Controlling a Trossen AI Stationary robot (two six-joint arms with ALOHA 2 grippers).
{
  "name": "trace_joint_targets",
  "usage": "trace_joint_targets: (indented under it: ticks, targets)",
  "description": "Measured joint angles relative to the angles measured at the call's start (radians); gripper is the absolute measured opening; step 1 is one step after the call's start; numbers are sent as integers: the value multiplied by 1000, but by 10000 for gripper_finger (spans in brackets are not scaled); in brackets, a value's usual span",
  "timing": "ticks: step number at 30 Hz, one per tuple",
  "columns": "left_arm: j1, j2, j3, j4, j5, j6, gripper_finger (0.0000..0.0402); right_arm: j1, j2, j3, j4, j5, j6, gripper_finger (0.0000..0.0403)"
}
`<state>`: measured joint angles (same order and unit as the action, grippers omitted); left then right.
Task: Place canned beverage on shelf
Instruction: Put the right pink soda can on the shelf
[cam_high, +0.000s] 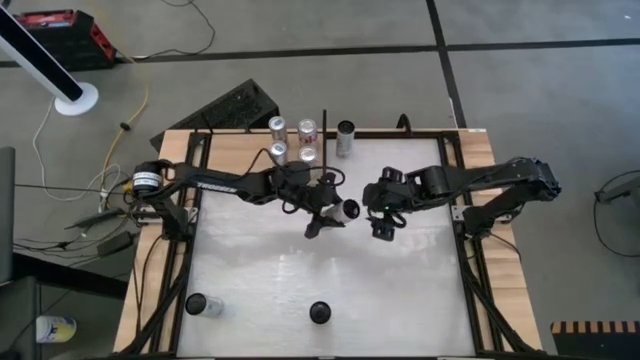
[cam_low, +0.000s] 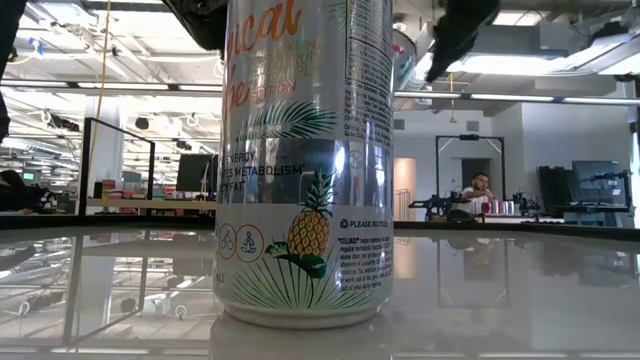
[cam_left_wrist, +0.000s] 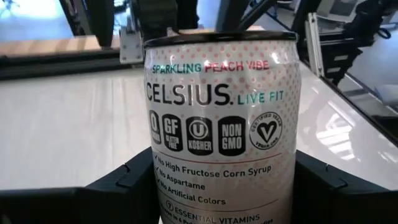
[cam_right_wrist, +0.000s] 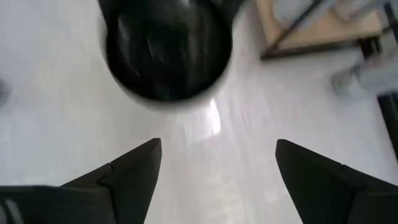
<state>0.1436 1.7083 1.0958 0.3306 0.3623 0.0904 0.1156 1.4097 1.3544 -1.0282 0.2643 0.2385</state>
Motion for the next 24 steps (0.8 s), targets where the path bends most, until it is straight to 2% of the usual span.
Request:
trace_joint_targets:
  ticks: [5,12,18,24]
  targets:
    - [0,-160,2,-92,0,73,230,16,-22,-31,-76,50,49,345]
    - [41,-458,-85,-145,5,161,230,44,-161,-261,34,53,138,339]
    - [221,-695,-253,-132,-16,154,230,93,-302,-474,263,52,207,338]
    - [430,-784,-429,-36,3,96,230,118,-361,-548,370,49,207,338]
